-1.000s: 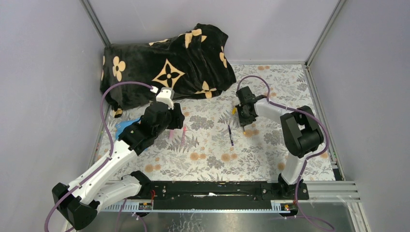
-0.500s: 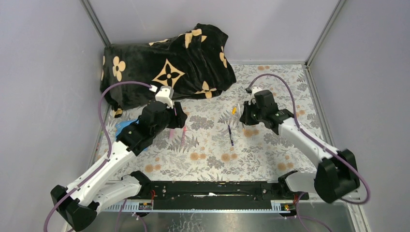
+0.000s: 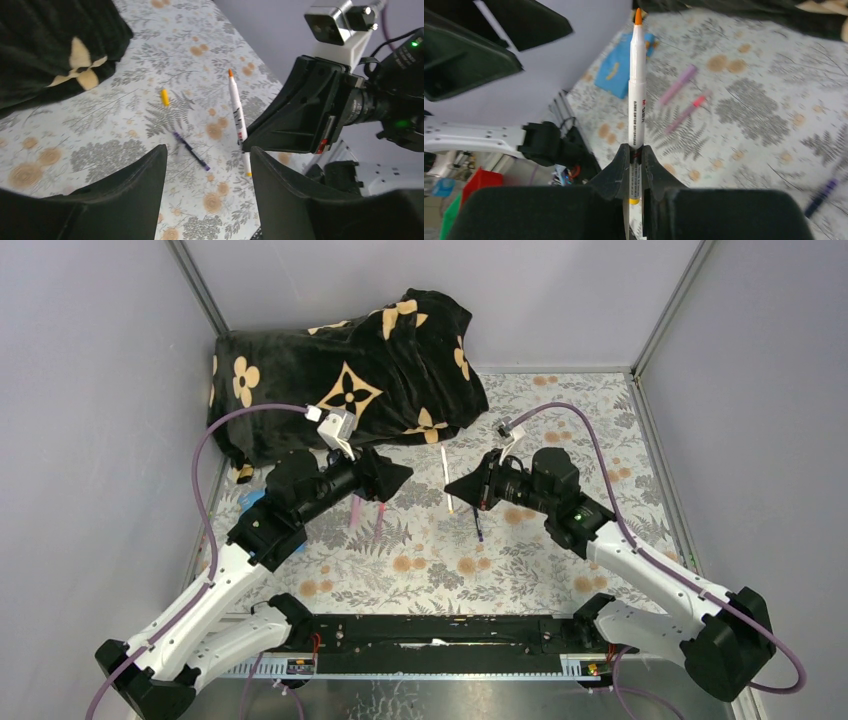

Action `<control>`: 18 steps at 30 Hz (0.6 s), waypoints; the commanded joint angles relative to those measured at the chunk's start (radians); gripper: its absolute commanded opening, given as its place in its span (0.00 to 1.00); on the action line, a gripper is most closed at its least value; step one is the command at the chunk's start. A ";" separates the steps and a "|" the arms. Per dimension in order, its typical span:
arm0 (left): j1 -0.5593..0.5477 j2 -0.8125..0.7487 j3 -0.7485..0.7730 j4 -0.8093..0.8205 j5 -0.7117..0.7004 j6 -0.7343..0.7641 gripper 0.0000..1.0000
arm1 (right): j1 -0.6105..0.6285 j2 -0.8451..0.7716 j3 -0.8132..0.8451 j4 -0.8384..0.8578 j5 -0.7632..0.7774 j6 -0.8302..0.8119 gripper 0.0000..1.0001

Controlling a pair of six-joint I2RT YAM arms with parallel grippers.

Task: Insert the pens into the pen caps

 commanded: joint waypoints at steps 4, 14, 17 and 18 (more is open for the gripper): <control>0.006 0.000 -0.012 0.153 0.156 -0.032 0.70 | 0.076 0.001 0.022 0.290 0.003 0.162 0.00; 0.004 0.049 -0.028 0.219 0.182 -0.117 0.74 | 0.149 0.059 0.087 0.346 -0.019 0.170 0.00; 0.004 0.054 -0.037 0.241 0.184 -0.131 0.73 | 0.164 0.066 0.090 0.374 -0.018 0.179 0.00; 0.004 0.055 -0.039 0.242 0.187 -0.132 0.73 | 0.167 0.066 0.091 0.380 -0.015 0.181 0.00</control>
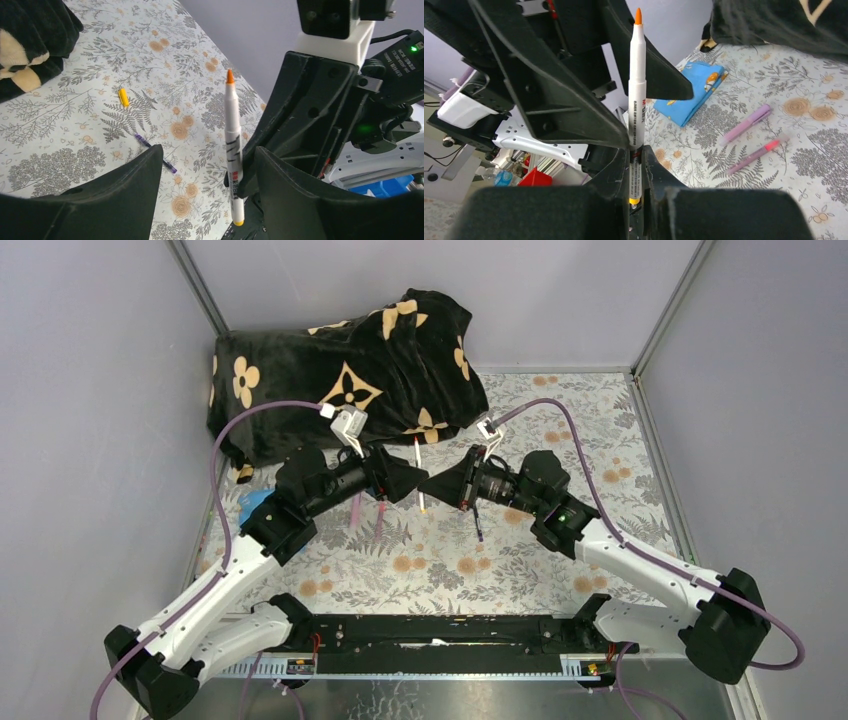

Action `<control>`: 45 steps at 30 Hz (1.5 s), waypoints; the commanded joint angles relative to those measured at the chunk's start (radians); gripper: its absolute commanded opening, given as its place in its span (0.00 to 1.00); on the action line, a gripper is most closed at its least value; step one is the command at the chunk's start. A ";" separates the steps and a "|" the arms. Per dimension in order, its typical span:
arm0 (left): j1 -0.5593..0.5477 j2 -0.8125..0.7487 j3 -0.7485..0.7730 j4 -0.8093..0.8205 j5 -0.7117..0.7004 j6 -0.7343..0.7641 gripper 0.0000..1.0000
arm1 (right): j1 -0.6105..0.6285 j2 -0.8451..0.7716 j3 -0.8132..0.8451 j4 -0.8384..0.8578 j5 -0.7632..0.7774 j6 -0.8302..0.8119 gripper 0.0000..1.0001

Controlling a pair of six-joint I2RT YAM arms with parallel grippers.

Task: Insert the pens into the pen caps

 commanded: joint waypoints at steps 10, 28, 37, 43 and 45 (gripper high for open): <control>0.002 0.015 -0.026 0.108 0.050 -0.053 0.53 | 0.026 0.029 0.094 0.117 -0.005 -0.002 0.00; -0.003 0.000 -0.029 0.123 -0.021 -0.092 0.01 | 0.031 0.073 0.110 0.098 -0.038 -0.021 0.40; -0.002 -0.015 -0.024 0.121 -0.051 -0.102 0.01 | 0.045 0.111 0.105 0.092 -0.085 -0.008 0.40; -0.003 -0.016 -0.024 0.117 -0.063 -0.099 0.01 | 0.053 0.116 0.105 0.091 -0.091 -0.008 0.22; -0.003 -0.017 -0.028 0.117 -0.067 -0.100 0.03 | 0.055 0.112 0.107 0.087 -0.090 -0.011 0.14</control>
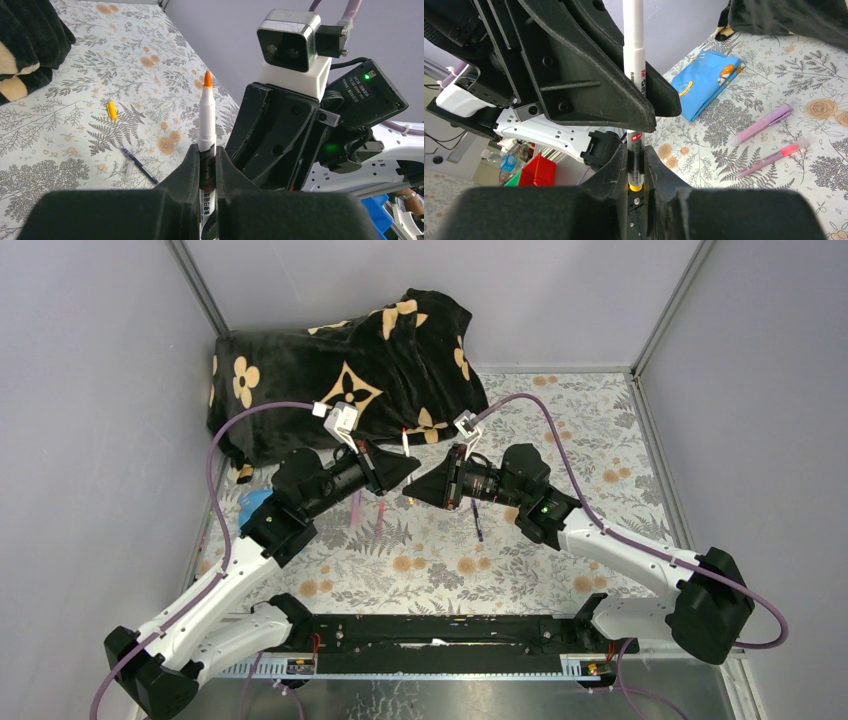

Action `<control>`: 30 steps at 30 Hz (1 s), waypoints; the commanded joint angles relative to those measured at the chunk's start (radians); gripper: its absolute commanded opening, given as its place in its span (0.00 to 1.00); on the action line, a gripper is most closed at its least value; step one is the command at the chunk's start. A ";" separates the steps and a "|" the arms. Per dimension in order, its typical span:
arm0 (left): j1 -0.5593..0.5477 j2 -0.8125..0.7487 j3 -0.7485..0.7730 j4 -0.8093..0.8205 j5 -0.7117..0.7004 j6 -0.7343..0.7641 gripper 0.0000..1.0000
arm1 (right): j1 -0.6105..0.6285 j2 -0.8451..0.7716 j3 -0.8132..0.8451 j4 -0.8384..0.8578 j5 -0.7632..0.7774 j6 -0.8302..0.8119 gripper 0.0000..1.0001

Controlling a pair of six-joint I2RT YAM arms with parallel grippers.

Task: Insert the pens into the pen caps

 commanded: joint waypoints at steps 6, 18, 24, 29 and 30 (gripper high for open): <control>-0.003 -0.009 -0.015 0.028 -0.019 0.003 0.25 | 0.014 -0.018 0.063 0.050 -0.019 -0.010 0.02; -0.003 -0.001 -0.017 0.033 -0.011 0.007 0.29 | 0.014 0.013 0.107 0.030 -0.058 -0.023 0.00; -0.003 0.002 -0.010 0.023 -0.017 0.007 0.11 | 0.015 0.008 0.102 -0.001 -0.044 -0.038 0.08; -0.003 0.002 0.039 -0.066 -0.089 0.061 0.01 | 0.015 -0.041 0.109 -0.166 0.046 -0.121 0.37; -0.003 0.000 0.048 -0.089 -0.102 0.075 0.01 | 0.015 -0.052 0.115 -0.226 0.079 -0.144 0.39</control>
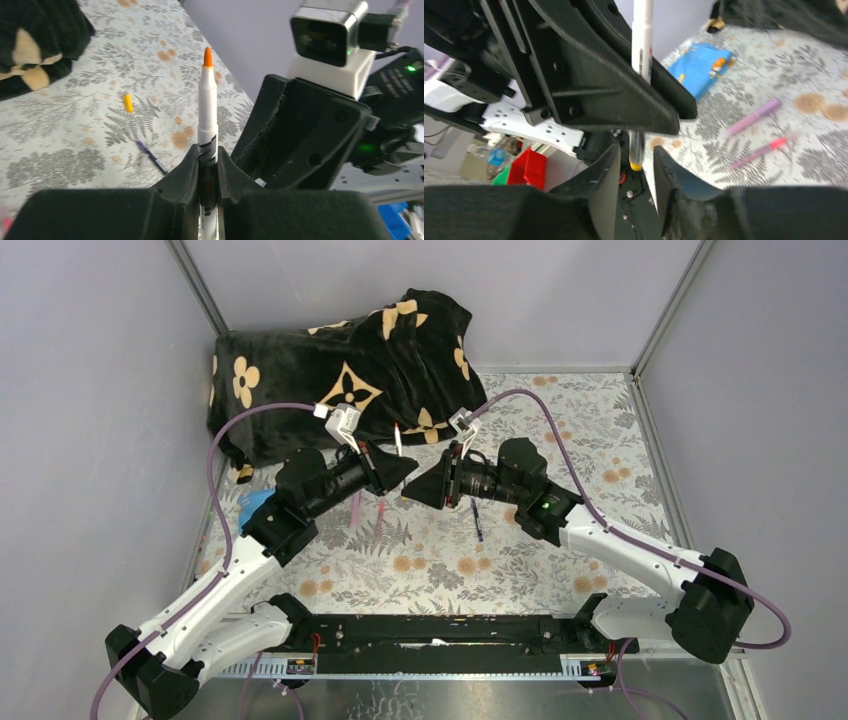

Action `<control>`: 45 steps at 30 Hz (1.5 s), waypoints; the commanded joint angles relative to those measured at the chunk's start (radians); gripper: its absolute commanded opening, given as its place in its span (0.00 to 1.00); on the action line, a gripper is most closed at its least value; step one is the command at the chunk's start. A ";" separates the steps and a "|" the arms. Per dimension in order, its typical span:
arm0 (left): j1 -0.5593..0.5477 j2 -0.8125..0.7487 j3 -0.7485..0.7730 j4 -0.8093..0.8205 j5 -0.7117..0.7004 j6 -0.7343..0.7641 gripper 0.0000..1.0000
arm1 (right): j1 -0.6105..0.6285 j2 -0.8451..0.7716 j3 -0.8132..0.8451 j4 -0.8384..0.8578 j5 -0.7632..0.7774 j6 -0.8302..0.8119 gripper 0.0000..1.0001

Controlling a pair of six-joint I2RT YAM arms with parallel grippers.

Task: Insert the pens into the pen caps

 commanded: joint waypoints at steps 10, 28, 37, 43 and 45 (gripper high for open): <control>0.007 -0.090 0.095 -0.198 -0.277 0.186 0.01 | -0.022 -0.092 0.157 -0.682 0.710 -0.239 0.49; 0.017 -0.185 0.084 -0.304 -0.295 0.220 0.00 | -0.368 0.427 0.376 -0.764 0.652 -0.067 0.50; 0.018 -0.169 0.075 -0.315 -0.247 0.216 0.00 | -0.380 0.678 0.549 -0.844 0.624 -0.102 0.47; 0.018 -0.183 0.059 -0.301 -0.213 0.212 0.00 | -0.380 0.753 0.609 -0.870 0.666 -0.118 0.46; 0.018 -0.190 0.053 -0.300 -0.213 0.210 0.00 | -0.381 0.776 0.627 -0.881 0.666 -0.123 0.46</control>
